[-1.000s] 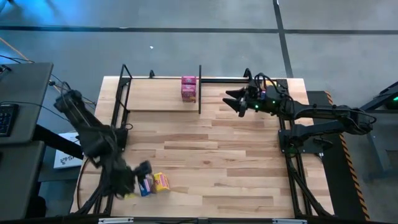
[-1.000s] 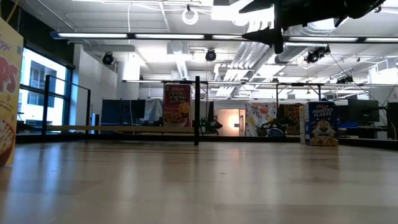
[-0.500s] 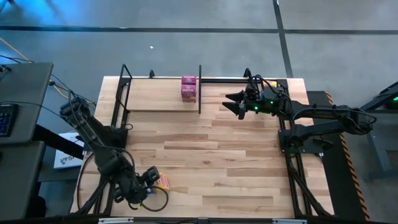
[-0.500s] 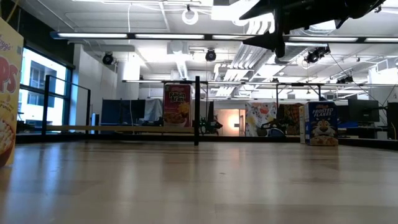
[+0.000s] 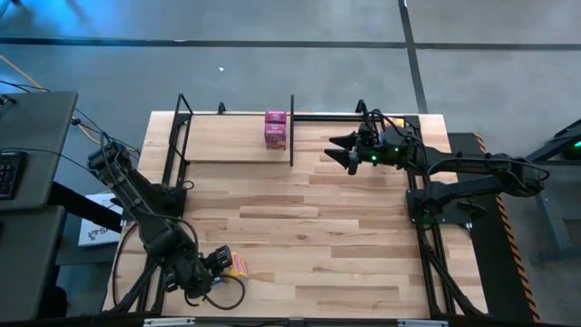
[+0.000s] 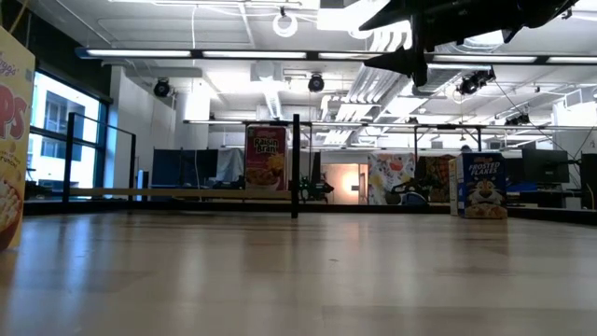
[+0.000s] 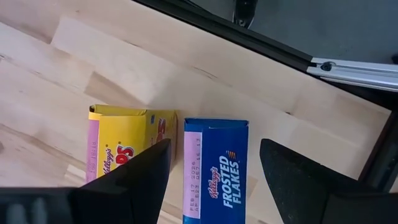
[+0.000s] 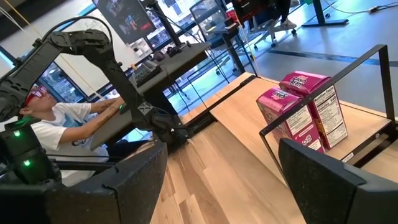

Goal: Stack cereal on shelf
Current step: Put the bottom blue cereal box on the shelf

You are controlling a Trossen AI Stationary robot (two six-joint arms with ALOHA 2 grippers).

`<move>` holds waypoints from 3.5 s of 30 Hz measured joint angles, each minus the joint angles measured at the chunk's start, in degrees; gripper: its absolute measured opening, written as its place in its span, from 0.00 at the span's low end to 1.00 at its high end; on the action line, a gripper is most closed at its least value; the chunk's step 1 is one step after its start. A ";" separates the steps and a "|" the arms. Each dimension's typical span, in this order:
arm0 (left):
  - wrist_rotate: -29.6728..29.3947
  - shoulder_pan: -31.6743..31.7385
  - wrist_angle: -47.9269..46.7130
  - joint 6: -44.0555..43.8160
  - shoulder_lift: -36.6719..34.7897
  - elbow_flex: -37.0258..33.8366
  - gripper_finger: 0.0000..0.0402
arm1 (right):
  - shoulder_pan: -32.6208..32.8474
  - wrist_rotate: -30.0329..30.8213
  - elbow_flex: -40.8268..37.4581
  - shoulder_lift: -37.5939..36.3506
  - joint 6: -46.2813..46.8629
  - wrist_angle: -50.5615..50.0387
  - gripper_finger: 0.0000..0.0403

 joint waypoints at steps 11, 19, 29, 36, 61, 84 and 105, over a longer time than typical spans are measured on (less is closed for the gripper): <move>0.38 0.31 1.30 0.68 0.04 -3.73 0.59 | 0.00 0.45 0.00 0.00 0.00 -0.72 0.76; -0.09 0.71 5.58 1.32 0.02 -7.07 0.59 | 0.00 0.47 0.00 0.00 0.00 -0.79 0.76; -0.18 0.68 10.83 -0.37 0.02 -13.12 0.59 | 0.00 0.47 0.00 0.00 0.00 -1.03 0.76; -0.18 0.68 12.96 -0.46 0.02 -13.99 0.59 | 0.00 0.49 0.00 0.00 0.00 -1.15 0.76; -0.73 3.41 -11.75 -25.80 -18.07 -0.22 0.32 | -0.04 0.51 0.00 0.00 -1.53 -2.45 0.76; -5.53 74.90 -16.61 21.80 -16.55 16.76 0.33 | -0.04 5.40 0.00 0.00 0.74 -2.72 0.76; 9.35 99.30 -9.44 28.70 13.61 16.68 0.33 | -0.04 5.50 0.00 0.02 6.89 -4.54 0.76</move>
